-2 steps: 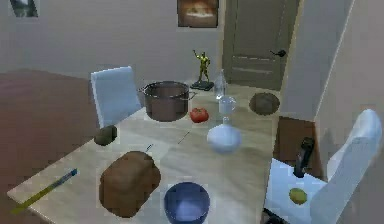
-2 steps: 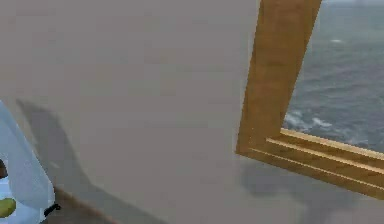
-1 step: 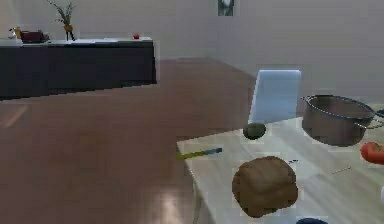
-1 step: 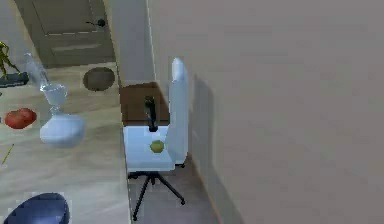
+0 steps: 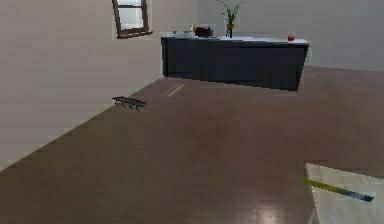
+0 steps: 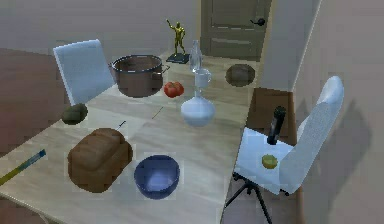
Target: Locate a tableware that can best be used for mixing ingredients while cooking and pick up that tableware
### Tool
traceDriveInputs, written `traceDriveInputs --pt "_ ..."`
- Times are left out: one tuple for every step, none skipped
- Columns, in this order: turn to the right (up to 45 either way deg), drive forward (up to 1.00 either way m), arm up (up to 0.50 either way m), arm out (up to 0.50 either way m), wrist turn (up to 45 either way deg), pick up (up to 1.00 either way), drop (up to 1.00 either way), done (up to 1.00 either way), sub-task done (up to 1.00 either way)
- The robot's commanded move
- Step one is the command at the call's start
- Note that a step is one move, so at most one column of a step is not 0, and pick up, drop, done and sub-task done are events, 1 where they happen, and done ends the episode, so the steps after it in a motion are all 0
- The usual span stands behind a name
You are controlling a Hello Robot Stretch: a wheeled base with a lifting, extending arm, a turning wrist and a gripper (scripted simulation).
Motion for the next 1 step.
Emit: traceDriveInputs --pt "0.0 0.0 0.5 0.0 0.0 0.0 0.0 0.0 0.0"
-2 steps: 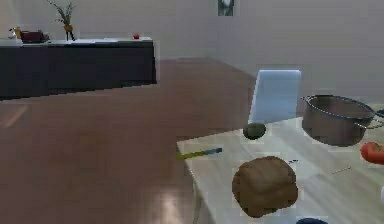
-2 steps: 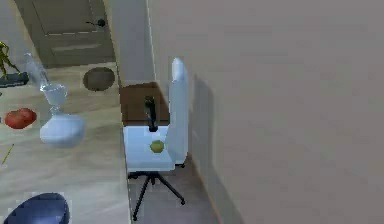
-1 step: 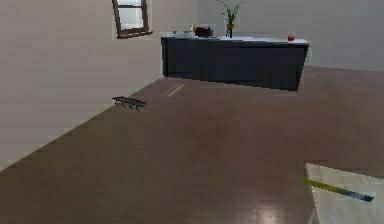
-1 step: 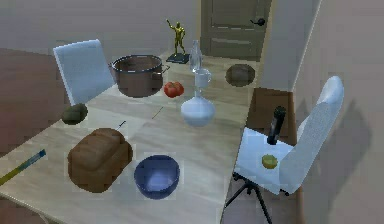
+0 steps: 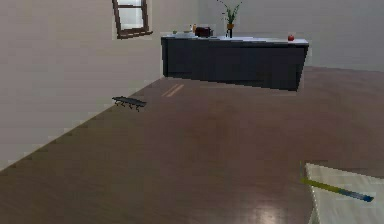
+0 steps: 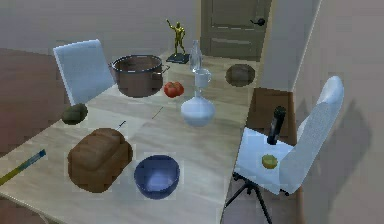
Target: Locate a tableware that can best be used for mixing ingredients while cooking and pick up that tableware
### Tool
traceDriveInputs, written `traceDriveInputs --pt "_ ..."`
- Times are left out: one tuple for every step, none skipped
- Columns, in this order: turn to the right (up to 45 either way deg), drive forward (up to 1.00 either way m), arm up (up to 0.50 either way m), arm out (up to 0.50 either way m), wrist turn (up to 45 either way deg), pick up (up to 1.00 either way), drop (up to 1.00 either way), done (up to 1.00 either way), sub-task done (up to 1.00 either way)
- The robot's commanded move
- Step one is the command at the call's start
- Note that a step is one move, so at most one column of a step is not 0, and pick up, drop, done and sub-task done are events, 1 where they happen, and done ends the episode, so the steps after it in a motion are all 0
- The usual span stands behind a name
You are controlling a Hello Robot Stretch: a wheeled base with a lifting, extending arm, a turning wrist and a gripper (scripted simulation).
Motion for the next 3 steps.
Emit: traceDriveInputs --pt "0.0 0.0 0.38 0.0 0.0 0.0 0.0 0.0 0.0" --pt "0.0 0.0 0.0 0.12 0.0 0.0 0.0 0.0 0.0" --pt "0.0 0.0 0.0 0.0 45.0 0.0 0.0 0.0 0.0"
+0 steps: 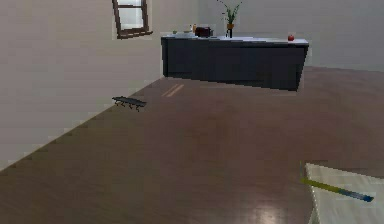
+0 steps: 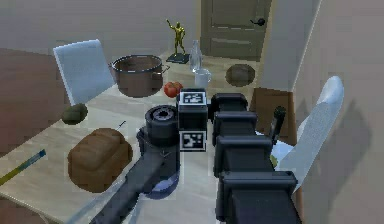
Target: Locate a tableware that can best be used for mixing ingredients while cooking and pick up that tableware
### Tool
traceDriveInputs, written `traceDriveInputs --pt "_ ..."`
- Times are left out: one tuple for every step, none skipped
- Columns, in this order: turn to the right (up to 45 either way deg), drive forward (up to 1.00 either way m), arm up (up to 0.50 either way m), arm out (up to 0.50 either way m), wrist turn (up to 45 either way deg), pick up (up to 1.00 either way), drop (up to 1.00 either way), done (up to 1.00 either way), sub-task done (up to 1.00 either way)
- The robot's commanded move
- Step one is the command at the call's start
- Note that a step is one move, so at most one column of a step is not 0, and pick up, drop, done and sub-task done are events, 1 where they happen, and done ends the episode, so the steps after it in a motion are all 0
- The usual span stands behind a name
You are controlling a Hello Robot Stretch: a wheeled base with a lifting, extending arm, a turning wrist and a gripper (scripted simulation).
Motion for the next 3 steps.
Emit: traceDriveInputs --pt "0.0 0.0 0.0 0.0 45.0 0.0 0.0 0.0 0.0" --pt "0.0 0.0 0.0 0.0 45.0 0.0 0.0 0.0 0.0" --pt "0.0 0.0 0.0 0.0 18.0 0.0 0.0 0.0 0.0"
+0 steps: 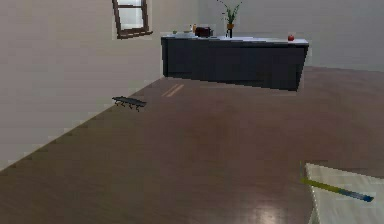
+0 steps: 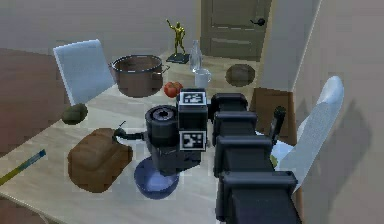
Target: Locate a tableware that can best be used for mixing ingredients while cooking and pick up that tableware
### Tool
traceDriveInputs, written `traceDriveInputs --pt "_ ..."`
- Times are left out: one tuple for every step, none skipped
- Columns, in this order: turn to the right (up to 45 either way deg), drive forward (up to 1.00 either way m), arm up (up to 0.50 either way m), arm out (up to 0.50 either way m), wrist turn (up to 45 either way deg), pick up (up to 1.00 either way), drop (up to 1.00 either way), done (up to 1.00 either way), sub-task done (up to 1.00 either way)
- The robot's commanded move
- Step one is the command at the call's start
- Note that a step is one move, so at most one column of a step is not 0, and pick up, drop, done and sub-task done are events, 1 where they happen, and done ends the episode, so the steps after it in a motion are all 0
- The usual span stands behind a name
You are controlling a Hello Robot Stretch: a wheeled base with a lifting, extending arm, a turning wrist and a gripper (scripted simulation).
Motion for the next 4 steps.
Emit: traceDriveInputs --pt "0.0 0.0 -0.28 0.0 0.0 0.0 0.0 0.0 0.0" --pt "0.0 0.0 0.0 0.0 0.0 1.0 0.0 0.0 0.0" --pt "0.0 0.0 0.1 0.0 0.0 0.0 0.0 0.0 0.0" --pt "0.0 0.0 0.0 0.0 0.0 0.0 0.0 1.0 0.0"
